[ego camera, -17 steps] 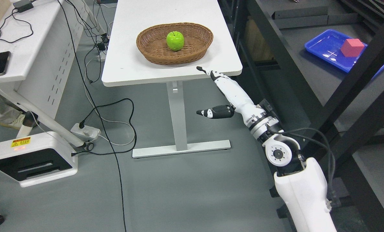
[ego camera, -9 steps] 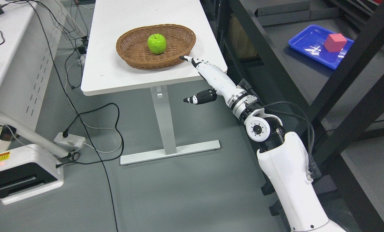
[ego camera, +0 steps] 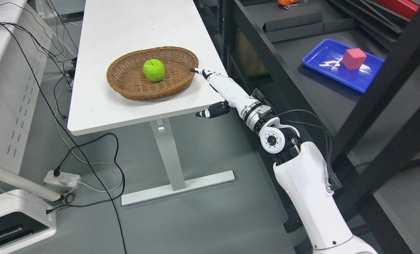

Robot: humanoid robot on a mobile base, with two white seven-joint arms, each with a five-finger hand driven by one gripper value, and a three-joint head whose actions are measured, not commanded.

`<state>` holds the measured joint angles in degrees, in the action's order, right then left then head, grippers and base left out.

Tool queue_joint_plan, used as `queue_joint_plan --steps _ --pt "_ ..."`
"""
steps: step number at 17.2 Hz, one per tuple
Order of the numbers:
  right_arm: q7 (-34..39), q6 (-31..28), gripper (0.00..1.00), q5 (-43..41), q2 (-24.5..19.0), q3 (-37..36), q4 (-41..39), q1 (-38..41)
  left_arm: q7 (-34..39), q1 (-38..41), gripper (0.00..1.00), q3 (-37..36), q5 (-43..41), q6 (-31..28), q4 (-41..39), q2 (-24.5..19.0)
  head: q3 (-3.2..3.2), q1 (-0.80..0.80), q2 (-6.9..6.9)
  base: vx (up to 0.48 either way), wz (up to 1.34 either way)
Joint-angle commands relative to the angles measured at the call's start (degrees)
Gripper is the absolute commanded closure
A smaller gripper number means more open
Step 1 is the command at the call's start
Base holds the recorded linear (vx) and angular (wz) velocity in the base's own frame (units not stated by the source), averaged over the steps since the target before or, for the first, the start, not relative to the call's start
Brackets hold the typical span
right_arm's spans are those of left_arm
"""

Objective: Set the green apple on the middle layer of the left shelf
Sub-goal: 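Reach the right hand over the wicker basket toward the green apple, then close the right hand fingers around the green apple in the basket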

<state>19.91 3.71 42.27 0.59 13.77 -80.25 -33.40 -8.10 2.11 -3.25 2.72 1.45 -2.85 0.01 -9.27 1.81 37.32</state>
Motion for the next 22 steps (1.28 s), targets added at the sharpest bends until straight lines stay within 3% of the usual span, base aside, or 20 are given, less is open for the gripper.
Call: queue_joint_plan --steps 1,10,16,22 --pt "0.0 0.8 0.0 -1.7 0.4 2.1 2.4 1.2 0.0 0.0 0.0 0.0 0.0 0.0 0.0 -1.0 0.0 0.0 0.0 0.294 0.17" --pt "0.3 1.3 0.0 -1.4 0.4 3.7 2.6 0.4 0.0 0.0 0.0 0.0 0.0 0.0 0.0 -1.0 0.0 0.0 0.0 0.355 0.21" --pt "2.7 4.6 0.0 -1.3 3.9 11.1 2.6 2.5 0.0 0.0 0.0 0.0 0.0 0.0 0.0 -1.0 0.0 0.0 0.0 0.22 -0.05" --pt "2.9 5.2 0.0 -1.1 3.9 16.3 2.6 2.3 0.0 0.0 0.0 0.0 0.0 0.0 0.0 -1.0 0.0 0.0 0.0 0.105 -0.01"
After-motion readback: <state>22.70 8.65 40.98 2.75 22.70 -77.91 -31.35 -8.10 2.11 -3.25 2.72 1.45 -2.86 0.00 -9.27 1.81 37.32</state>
